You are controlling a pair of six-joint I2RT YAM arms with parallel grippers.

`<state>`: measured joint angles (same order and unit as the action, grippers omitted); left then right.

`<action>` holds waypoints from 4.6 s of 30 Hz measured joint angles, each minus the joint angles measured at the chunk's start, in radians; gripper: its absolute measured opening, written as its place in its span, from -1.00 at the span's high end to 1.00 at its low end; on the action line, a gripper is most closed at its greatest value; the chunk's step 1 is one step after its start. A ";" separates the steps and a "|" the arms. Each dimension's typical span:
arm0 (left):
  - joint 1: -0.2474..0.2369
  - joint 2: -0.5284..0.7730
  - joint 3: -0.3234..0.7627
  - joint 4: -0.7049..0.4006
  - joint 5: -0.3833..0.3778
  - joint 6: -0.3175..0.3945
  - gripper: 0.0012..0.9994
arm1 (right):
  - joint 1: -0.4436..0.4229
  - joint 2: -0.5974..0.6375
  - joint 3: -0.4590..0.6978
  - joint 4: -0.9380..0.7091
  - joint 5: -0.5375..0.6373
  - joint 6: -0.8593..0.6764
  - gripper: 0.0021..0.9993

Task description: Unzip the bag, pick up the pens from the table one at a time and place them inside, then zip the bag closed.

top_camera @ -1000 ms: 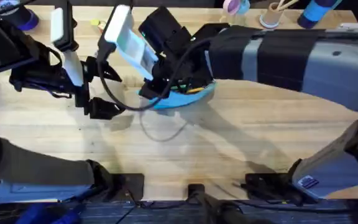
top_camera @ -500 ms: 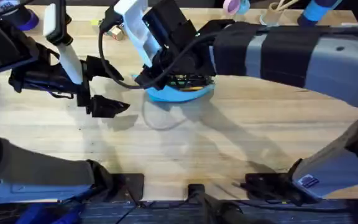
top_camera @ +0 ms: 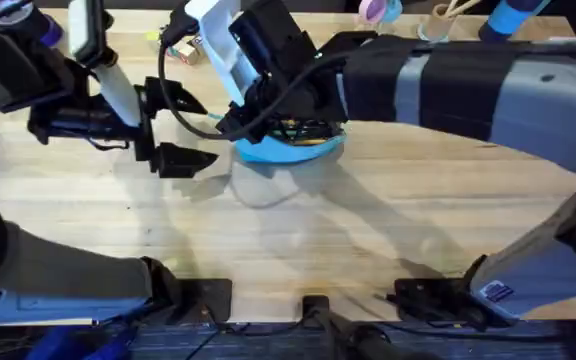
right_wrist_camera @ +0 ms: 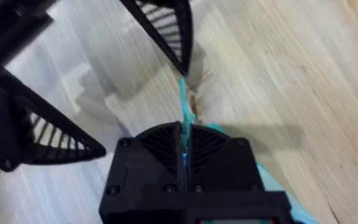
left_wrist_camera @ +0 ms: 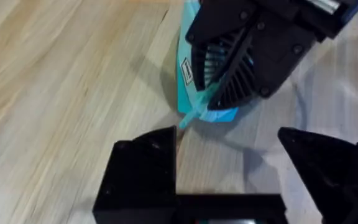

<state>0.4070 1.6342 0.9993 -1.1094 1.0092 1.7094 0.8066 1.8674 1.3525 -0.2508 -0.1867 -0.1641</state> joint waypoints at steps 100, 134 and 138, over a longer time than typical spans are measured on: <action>-0.223 0.265 0.000 0.303 0.186 -0.131 0.92 | -0.267 -0.106 0.002 -0.019 -0.041 -0.060 0.95; -0.220 0.265 0.000 0.282 0.172 -0.131 0.02 | -0.307 -0.129 0.008 -0.121 -0.055 0.045 -0.99; -0.217 0.265 -0.001 0.280 0.171 -0.135 -0.96 | -0.307 -0.129 0.008 -0.122 -0.058 0.049 -0.99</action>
<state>0.1898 1.8992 0.9985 -0.8295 1.1801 1.5746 0.4992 1.7382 1.3609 -0.3728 -0.2443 -0.1150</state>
